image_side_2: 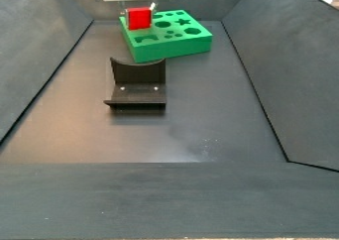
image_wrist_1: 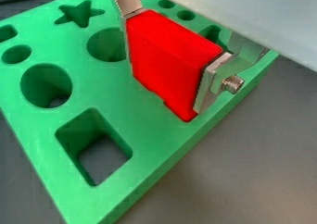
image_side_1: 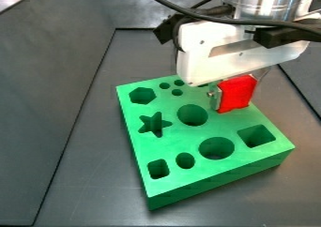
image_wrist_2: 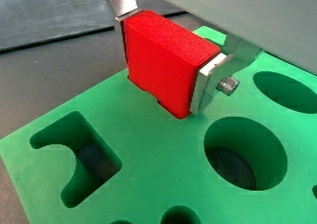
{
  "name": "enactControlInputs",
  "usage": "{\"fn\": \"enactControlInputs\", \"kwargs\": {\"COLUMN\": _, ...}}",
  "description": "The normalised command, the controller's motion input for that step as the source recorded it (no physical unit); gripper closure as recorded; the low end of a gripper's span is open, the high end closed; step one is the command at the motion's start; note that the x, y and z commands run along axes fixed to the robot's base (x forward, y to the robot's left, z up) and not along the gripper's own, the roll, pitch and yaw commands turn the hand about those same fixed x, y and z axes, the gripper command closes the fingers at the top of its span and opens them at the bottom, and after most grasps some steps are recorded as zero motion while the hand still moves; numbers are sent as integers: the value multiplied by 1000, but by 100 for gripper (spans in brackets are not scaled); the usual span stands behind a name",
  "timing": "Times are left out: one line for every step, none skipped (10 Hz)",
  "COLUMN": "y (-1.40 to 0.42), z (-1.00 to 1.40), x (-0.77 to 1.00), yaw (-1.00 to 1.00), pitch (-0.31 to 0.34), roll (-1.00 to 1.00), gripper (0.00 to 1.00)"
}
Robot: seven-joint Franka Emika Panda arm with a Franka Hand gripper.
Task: Pick up the double-square object. Move up. Rotate the double-square object. Place the double-square object on the fixture. Regrasp the double-square object. Move to above the board. Insert the double-square object.
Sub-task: Insert the double-square object.
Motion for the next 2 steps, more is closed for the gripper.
{"fn": "enactControlInputs", "kwargs": {"y": 0, "z": 0, "x": 0, "yaw": 0, "pitch": -43, "roll": -34, "gripper": 100}}
{"fn": "enactControlInputs", "kwargs": {"y": 0, "z": 0, "x": 0, "yaw": 0, "pitch": 0, "roll": 0, "gripper": 100}}
